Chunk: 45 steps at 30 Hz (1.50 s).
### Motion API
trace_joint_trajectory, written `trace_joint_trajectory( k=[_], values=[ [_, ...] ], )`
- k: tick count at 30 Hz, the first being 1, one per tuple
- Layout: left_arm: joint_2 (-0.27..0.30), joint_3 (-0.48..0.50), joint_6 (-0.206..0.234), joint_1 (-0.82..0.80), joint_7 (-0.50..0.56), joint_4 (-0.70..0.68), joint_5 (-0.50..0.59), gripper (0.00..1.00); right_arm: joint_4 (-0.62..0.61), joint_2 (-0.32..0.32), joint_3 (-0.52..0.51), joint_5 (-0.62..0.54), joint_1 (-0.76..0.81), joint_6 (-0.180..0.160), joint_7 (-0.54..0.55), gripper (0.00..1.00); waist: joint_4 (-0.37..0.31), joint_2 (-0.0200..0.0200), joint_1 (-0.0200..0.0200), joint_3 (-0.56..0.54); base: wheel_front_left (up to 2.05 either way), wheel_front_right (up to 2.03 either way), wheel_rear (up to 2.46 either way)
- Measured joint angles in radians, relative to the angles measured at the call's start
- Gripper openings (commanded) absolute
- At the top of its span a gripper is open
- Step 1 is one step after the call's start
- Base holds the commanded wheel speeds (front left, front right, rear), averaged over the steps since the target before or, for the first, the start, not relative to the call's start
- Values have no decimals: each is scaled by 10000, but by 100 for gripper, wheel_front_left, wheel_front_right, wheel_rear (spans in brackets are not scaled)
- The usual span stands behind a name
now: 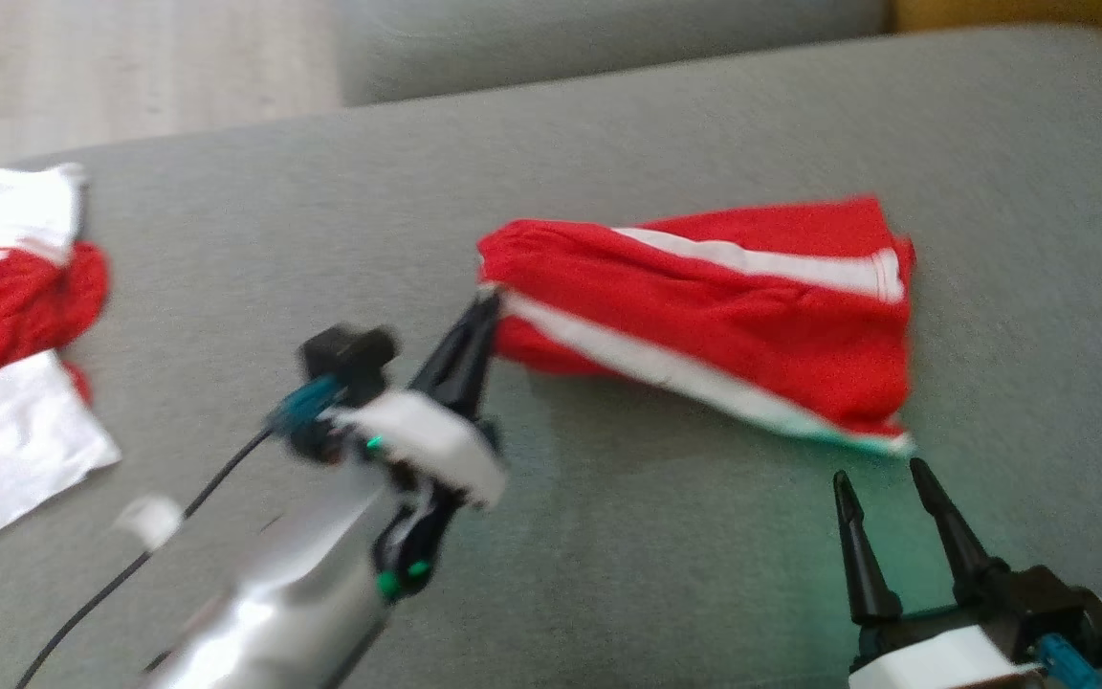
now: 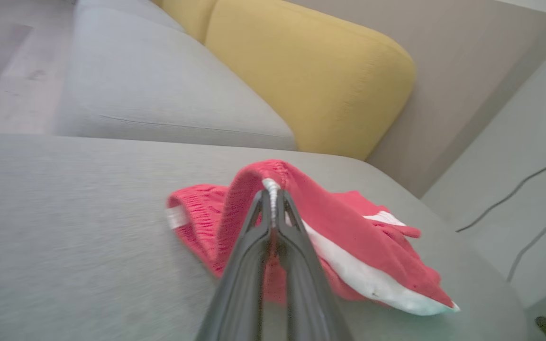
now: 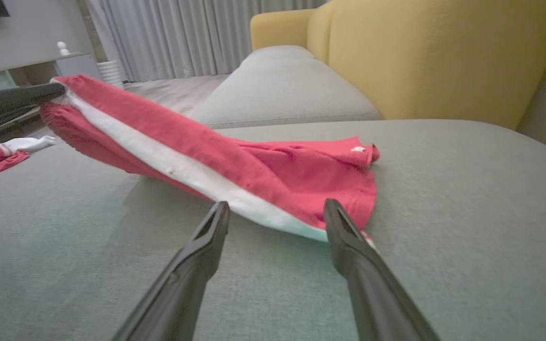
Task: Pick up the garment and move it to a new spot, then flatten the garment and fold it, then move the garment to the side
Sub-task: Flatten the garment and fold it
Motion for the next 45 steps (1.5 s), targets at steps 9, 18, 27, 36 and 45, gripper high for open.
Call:
trace_joint_trajectory(
  k=[9, 18, 27, 36, 45],
  values=[
    [1710, 924, 443, 1489, -2, -1419, 688, 0, 836, -71, 523, -127, 6, 2, 0, 100, 1314, 0, 0, -339, 0, 0, 0],
    [1965, 1172, 550, 1490, 0, -2054, 755, 0, 2383, -840, 1680, -23, -506, 2, 2, 100, 2072, 0, 0, 242, 0, 0, 0],
    [1948, 1152, 548, 1455, 0, -2199, 792, 0, 3057, -1028, 2219, 194, -1190, 2, 0, 69, 2295, 0, 1, 504, 0, 0, 0],
    [1954, 1162, 550, 1339, 2, -2318, 792, 0, 3388, -1058, 2437, 357, -1313, 2, -102, 0, 2215, 0, 1, 630, 0, 0, 0],
    [2077, 1336, 568, 1341, 2, -2546, 989, 0, 2153, -1290, 2176, 600, -1267, 2, -42, 0, 1992, 0, 1, 285, 0, 0, 0]
  ],
)
